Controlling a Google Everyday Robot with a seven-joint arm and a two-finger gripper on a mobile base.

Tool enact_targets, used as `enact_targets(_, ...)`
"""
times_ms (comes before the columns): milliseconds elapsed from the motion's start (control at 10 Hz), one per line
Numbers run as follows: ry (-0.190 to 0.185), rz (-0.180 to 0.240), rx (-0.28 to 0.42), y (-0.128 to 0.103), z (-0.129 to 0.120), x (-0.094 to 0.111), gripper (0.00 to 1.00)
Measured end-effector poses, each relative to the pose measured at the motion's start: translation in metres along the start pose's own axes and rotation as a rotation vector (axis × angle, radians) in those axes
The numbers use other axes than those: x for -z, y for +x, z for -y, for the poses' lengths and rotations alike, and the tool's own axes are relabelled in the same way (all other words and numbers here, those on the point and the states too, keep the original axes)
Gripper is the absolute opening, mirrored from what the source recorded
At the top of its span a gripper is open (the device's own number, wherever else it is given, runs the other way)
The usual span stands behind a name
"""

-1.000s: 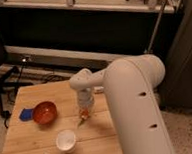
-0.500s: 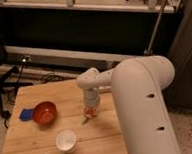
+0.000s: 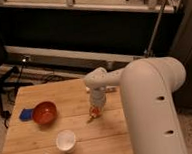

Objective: Drag the pepper across the table

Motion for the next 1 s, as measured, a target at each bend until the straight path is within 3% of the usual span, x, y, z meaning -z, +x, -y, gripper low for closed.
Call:
enact_targets(800,-0.049,0.001,-0.080,-0.008,0.038,0.002,0.31)
enact_targets(1000,-0.055,0.006,-0.076,-0.009,0.041,0.003,0.46)
